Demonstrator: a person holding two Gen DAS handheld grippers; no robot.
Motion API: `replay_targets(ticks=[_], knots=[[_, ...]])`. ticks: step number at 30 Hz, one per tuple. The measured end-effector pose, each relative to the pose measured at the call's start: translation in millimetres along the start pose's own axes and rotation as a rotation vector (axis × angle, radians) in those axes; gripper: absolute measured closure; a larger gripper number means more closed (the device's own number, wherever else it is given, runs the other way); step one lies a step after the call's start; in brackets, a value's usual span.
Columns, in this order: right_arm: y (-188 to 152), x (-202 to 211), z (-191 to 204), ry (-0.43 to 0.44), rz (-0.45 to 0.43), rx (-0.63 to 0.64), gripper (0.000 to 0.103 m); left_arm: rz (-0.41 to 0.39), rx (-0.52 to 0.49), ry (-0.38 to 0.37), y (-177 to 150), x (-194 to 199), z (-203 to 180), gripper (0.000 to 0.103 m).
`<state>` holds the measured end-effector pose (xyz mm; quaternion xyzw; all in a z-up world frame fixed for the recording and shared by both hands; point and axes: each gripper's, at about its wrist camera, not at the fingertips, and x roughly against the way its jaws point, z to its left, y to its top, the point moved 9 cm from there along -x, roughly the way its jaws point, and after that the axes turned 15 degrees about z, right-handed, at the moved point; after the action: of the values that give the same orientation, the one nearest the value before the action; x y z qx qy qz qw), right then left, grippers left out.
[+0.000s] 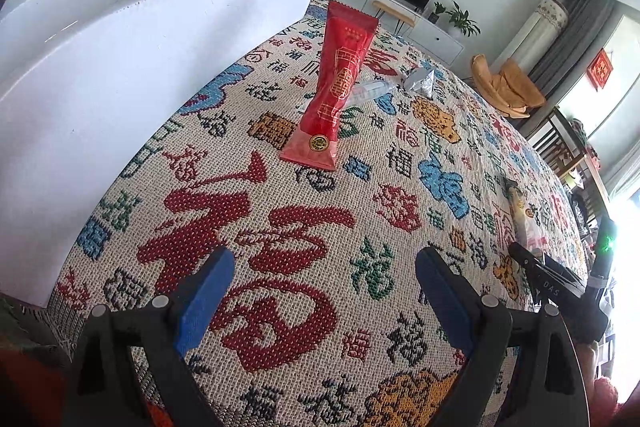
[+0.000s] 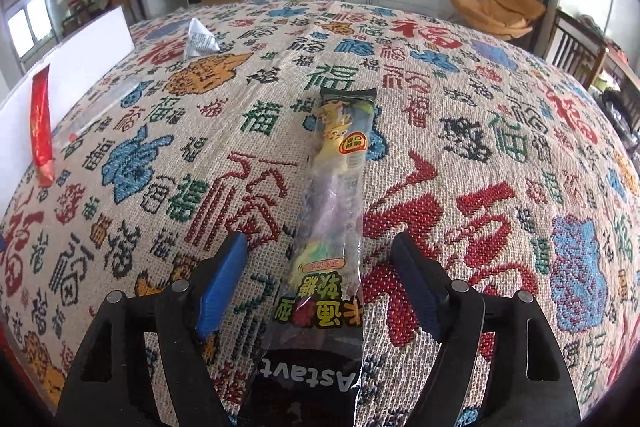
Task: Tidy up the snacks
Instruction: 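Grasp the red stick pack with the left gripper while the right gripper holds the Astavt bar, then drop the red pack and Astavt bar into the white box with both grippers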
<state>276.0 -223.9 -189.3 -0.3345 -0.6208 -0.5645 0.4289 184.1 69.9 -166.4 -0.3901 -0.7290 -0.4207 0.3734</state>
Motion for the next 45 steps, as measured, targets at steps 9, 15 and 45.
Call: replay_targets(ticks=[9,15,45], knots=[[0,0,-1,0.0,0.0,-0.003,0.024,0.027,0.014,-0.034,-1,-4,2,0.012],[0,0,-1,0.001,0.0,-0.002,0.024,0.034,0.038,-0.095,10,-5,2,0.012],[33,-14,-6,0.231,0.349,-0.035,0.05,0.095,-0.124,-0.115,15,42,-16,0.079]])
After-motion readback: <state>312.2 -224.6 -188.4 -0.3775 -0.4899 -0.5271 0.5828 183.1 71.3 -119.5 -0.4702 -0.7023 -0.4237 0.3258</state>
